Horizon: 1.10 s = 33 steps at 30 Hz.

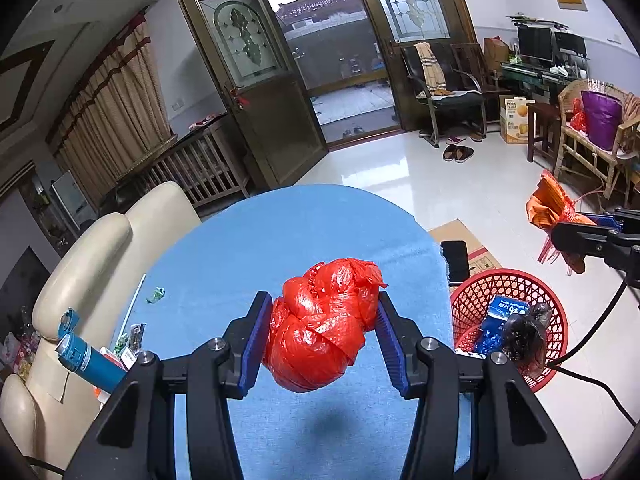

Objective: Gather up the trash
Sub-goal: 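Lift the orange and red bags and carry them toward the wastebasket, then lower the orange bag in the right tool and red bag in the left tool over the red wastebasket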

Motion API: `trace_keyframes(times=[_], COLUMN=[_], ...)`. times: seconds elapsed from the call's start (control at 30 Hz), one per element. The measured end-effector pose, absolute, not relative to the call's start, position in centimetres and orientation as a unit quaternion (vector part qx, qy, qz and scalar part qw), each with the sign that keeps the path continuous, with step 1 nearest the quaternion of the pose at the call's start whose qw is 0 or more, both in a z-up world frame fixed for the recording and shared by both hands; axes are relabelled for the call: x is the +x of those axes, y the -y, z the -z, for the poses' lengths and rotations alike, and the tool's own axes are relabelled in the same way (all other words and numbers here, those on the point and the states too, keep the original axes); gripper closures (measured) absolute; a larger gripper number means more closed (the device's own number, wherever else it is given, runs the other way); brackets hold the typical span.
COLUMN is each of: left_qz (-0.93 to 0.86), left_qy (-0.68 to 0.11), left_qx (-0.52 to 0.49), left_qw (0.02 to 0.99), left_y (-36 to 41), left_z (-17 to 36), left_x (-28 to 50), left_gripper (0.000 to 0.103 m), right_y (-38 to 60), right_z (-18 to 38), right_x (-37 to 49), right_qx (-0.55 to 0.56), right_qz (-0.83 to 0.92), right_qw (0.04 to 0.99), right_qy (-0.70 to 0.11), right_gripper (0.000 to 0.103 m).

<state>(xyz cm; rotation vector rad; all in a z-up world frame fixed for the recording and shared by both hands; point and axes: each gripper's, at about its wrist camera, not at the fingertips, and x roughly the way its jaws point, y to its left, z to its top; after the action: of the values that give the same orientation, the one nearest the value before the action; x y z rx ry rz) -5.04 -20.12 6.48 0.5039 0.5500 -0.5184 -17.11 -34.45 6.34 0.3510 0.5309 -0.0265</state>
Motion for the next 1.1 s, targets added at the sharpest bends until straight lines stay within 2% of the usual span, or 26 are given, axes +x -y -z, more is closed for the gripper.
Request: trace_keyframes(times=[1.1], left_qz=[0.286], left_qy=[-0.302], left_qx=[0.255], left_qw=[0.873], left_y=[24.8], left_z=[-4.4], left_x=[-5.0], left_gripper=[0.05], right_y=[37.7], right_z=[-4.7], right_x=[-17.3], right_qx=[0.184], right_qz=[0.057], right_qw=[0.935], right_qy=[-0.299], right_gripper=[0.069])
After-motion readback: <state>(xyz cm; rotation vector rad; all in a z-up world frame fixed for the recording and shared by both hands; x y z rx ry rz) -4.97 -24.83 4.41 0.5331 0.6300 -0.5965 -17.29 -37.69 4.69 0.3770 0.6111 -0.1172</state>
